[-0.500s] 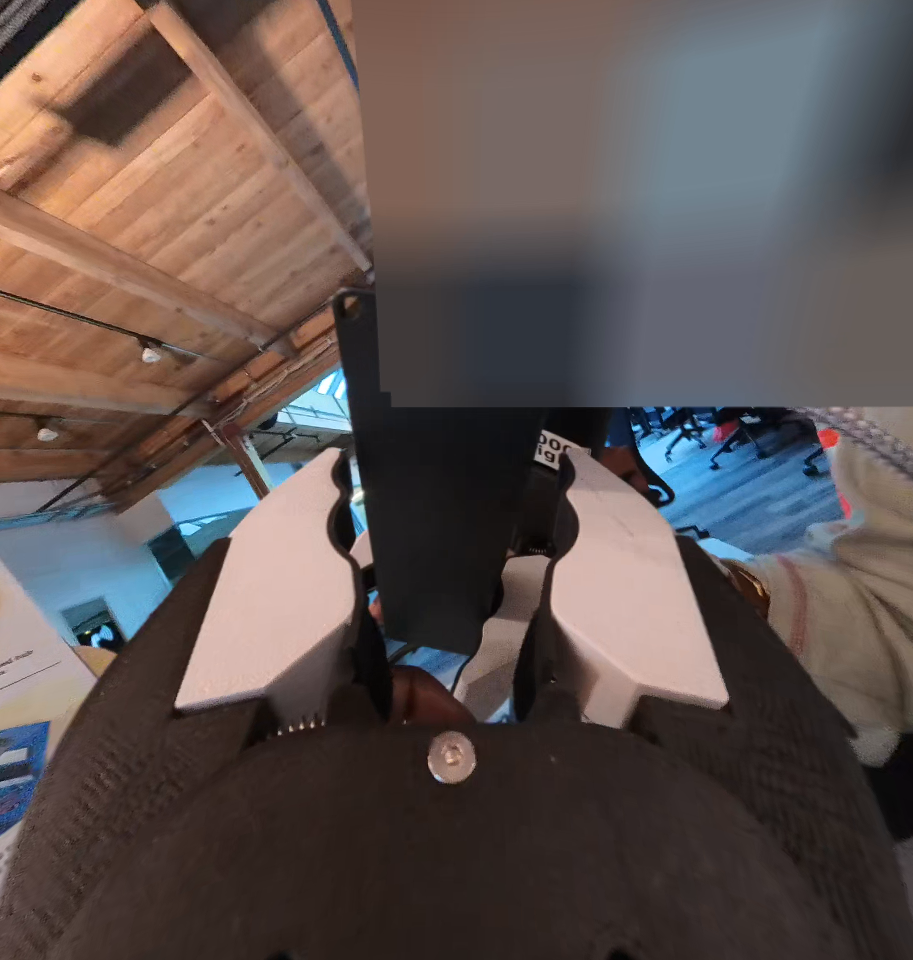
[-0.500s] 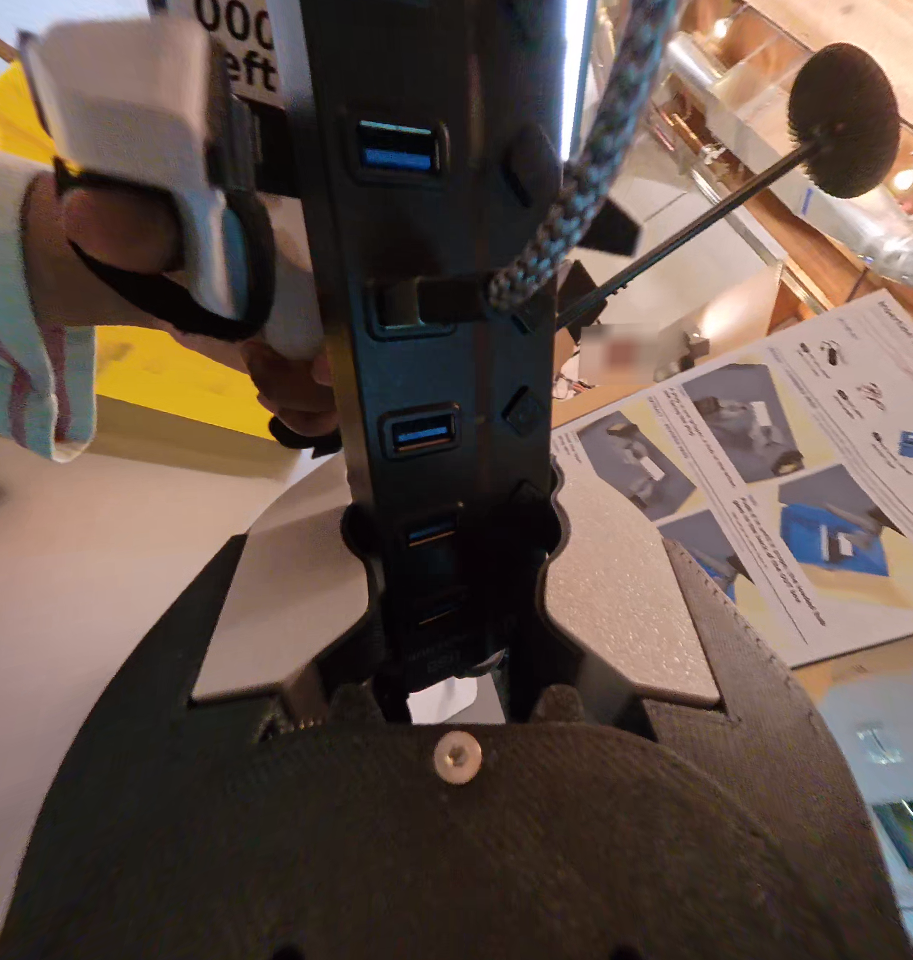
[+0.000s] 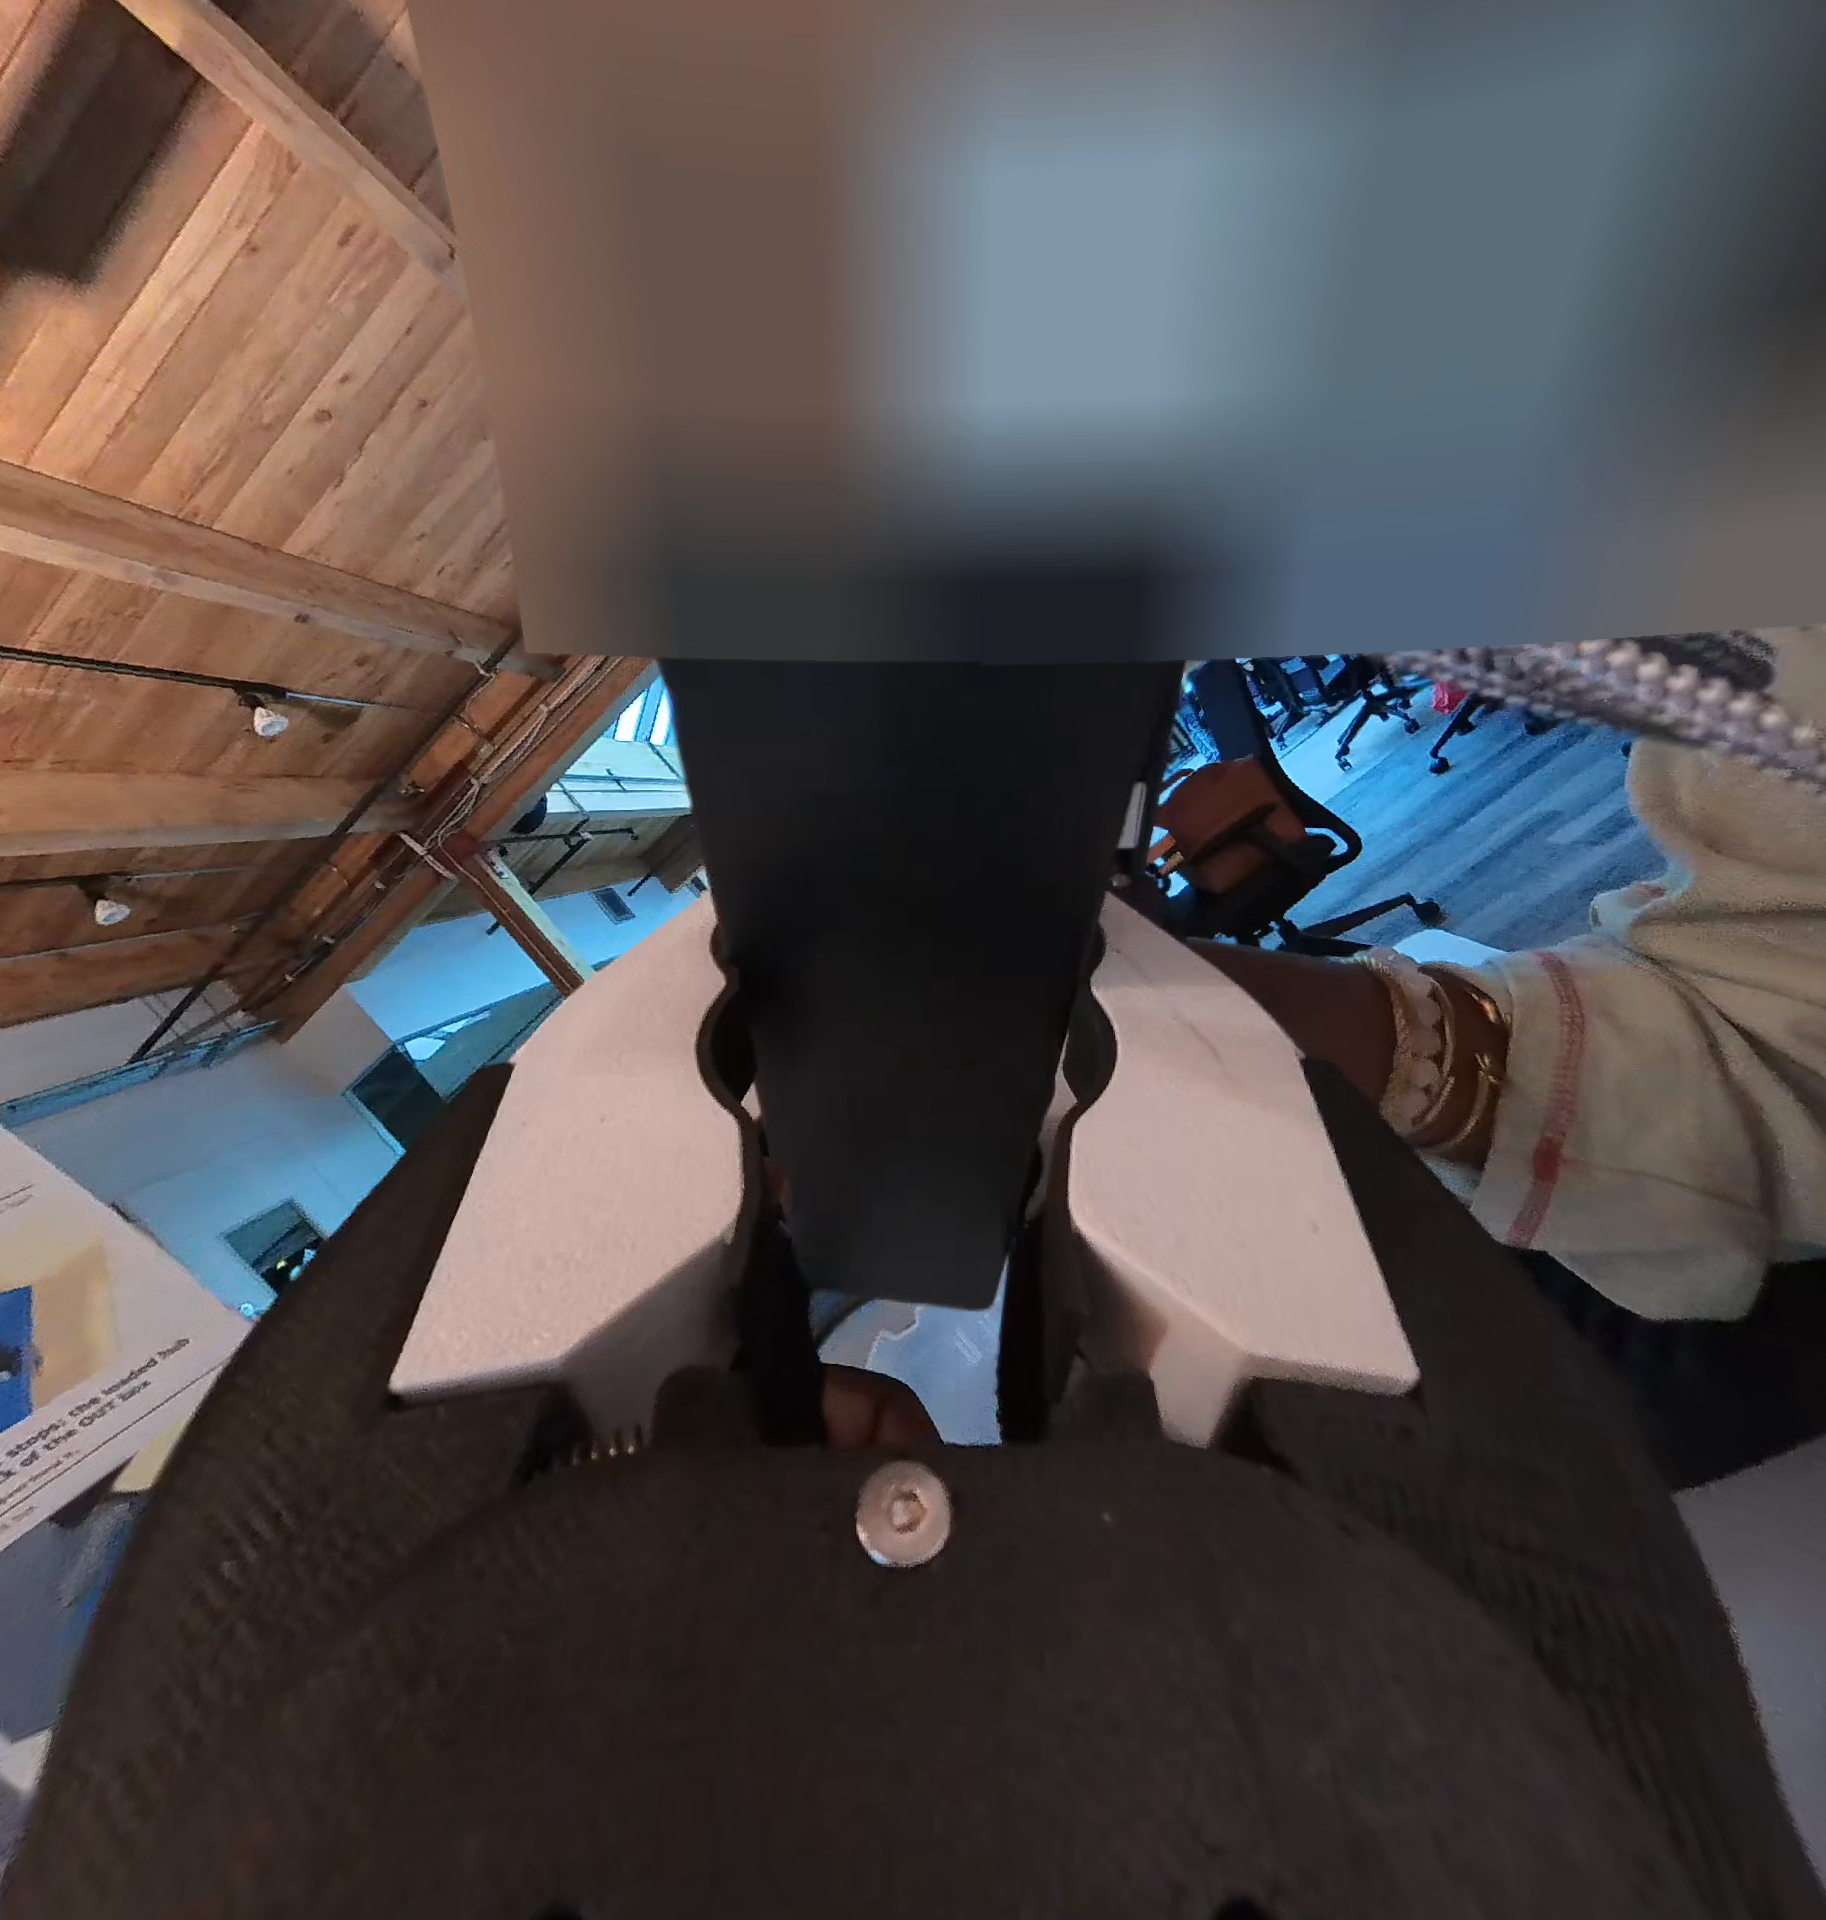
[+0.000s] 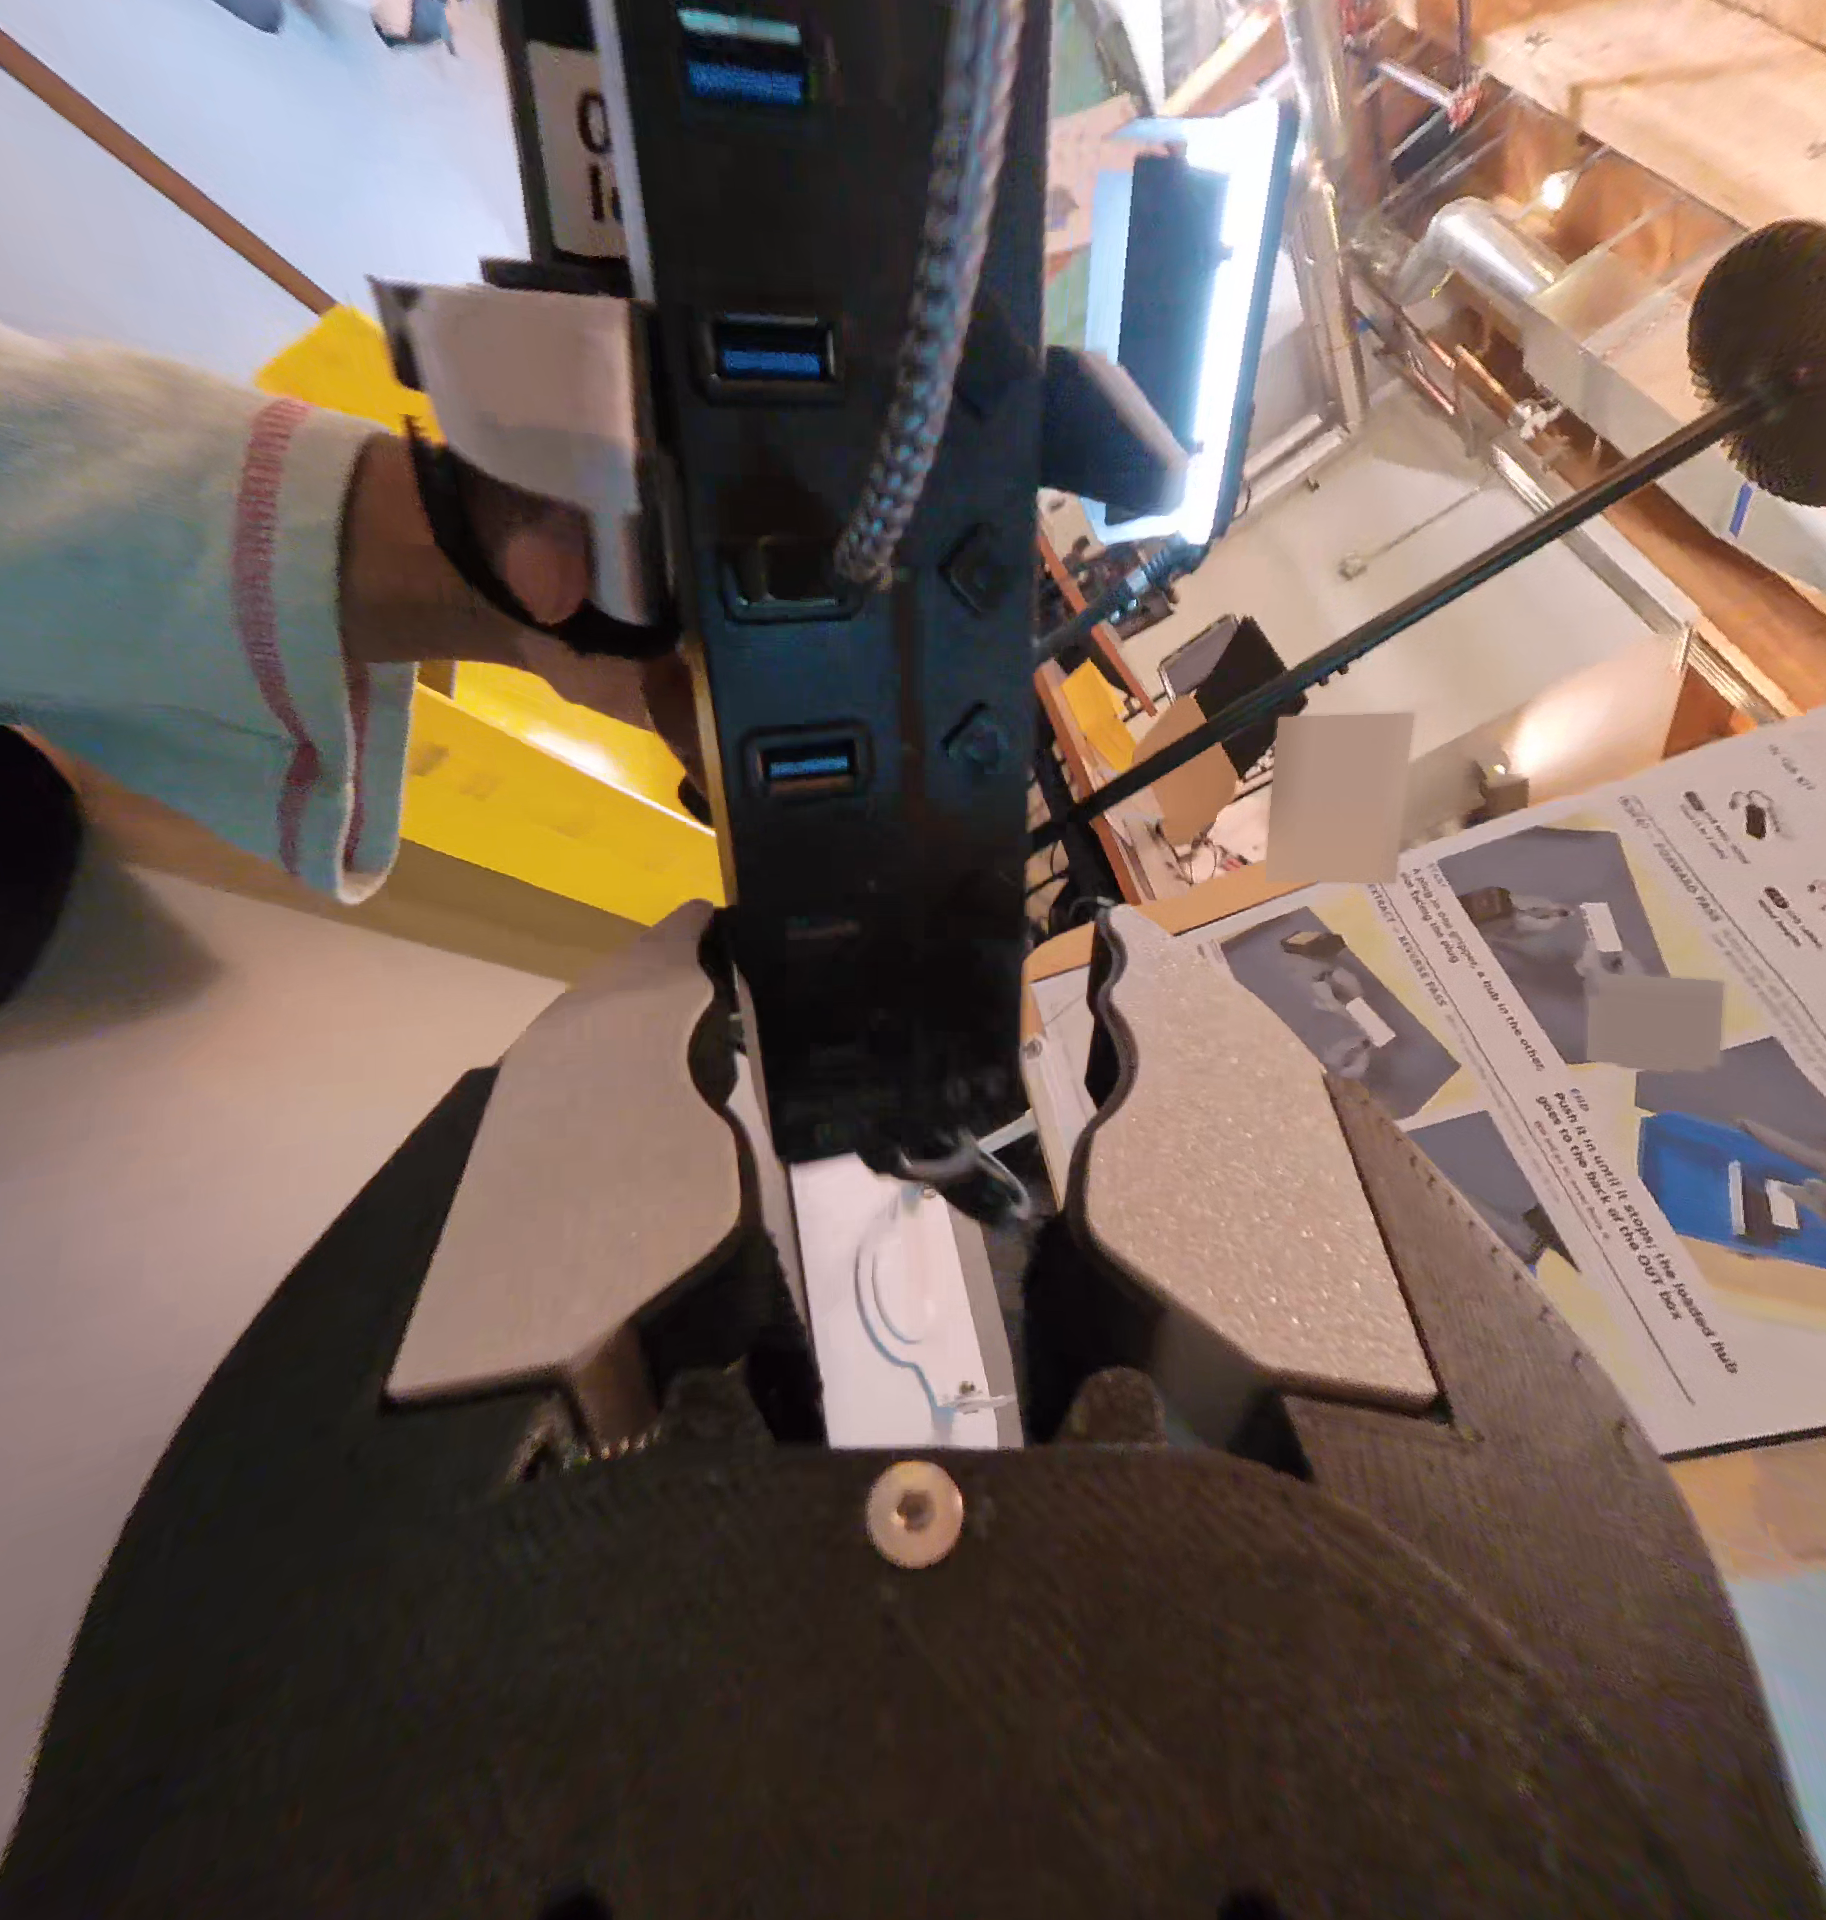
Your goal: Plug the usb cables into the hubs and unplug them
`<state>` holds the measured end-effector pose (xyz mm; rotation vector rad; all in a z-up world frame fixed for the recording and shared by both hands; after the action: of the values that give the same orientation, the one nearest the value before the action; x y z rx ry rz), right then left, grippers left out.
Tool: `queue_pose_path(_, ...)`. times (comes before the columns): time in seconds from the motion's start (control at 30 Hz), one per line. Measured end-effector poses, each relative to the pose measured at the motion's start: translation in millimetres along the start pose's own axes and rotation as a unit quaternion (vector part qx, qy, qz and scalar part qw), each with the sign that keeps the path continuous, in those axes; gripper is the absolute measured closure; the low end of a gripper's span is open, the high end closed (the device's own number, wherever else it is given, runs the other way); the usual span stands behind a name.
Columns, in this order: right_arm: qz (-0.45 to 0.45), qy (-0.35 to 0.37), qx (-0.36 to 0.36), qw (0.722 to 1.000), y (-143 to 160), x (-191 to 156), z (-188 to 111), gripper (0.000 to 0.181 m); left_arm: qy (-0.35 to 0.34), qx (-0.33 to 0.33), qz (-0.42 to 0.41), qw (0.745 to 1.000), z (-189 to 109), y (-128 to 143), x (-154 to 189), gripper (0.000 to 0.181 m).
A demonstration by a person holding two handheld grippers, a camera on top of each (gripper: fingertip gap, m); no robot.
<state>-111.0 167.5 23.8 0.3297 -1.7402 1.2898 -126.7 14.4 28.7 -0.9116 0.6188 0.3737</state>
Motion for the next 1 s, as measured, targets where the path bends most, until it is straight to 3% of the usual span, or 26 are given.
queue_pose_path(0.13, -0.009, 0.000, 0.061, 0.998, -10.8, 4.2, -21.2, 0.131, -0.002, -0.022, -0.001, 1.000, -10.2, -5.9, -4.0, 0.123)
queue_pose_path(0.23, 0.005, -0.016, 0.136, 0.991, -22.5, 0.5, -20.8, 0.145, 0.007, -0.025, -0.016, 1.000, -12.3, -6.0, -4.2, 0.123)
queue_pose_path(0.43, 0.018, -0.054, 0.145, 0.988, -21.5, -9.8, -2.7, 0.165, 0.018, -0.031, -0.027, 0.999, -9.4, -0.8, -1.6, 0.124)
queue_pose_path(1.0, 0.058, -0.062, 0.149, 0.985, -17.5, -6.9, -1.5, 0.165, 0.006, -0.051, -0.087, 0.995, -17.3, 7.2, -9.0, 0.124)
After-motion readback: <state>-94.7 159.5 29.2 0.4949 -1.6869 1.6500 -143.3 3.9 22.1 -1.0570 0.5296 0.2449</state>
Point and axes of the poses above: each gripper's, where its closed fingertips meet, z out along the fingers, y out of its underside, x = y × z across the jaws, the point moved 9 cm from there along -z, back along the fingers, and after that the axes turned 8 degrees about x, right-handed, at the moved point
